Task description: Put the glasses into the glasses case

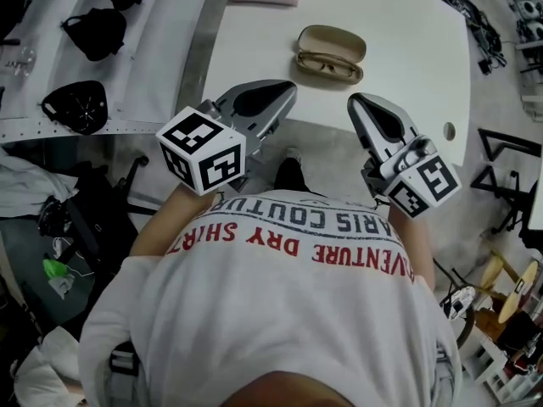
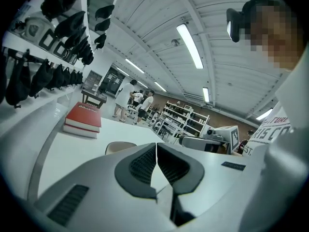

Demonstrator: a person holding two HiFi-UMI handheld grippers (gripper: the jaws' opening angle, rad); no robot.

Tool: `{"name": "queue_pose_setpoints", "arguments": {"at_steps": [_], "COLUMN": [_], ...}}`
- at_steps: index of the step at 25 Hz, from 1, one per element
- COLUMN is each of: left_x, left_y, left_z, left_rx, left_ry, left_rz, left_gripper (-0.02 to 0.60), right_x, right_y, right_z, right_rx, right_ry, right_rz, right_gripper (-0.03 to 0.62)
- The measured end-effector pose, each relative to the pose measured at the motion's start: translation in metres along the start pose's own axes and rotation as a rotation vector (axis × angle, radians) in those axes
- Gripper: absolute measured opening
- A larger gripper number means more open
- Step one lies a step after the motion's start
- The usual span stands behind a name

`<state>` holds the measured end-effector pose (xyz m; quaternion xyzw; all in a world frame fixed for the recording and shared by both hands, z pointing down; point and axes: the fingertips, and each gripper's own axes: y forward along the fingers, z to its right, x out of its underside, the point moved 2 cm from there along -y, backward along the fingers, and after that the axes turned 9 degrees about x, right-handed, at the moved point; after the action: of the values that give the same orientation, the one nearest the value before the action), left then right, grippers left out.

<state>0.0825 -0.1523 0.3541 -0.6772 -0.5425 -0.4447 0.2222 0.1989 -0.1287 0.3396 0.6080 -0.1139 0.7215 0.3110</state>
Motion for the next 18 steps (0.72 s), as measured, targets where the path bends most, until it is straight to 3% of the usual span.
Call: {"name": "queue_pose_setpoints", "arguments": {"at_steps": [18], "left_x": [0.006], "left_y": [-0.009], "left_z": [0.015], "left_rx": [0.008], "left_ry": [0.026], "left_rz": [-0.014], "left_gripper": [0.029], "right_x": [0.001], "right_y": [-0.017], "right_z": [-0.016], "right_rx": [0.032], "right_ry": [-0.018], "right_rz": [0.028], "right_gripper": [0.023]}}
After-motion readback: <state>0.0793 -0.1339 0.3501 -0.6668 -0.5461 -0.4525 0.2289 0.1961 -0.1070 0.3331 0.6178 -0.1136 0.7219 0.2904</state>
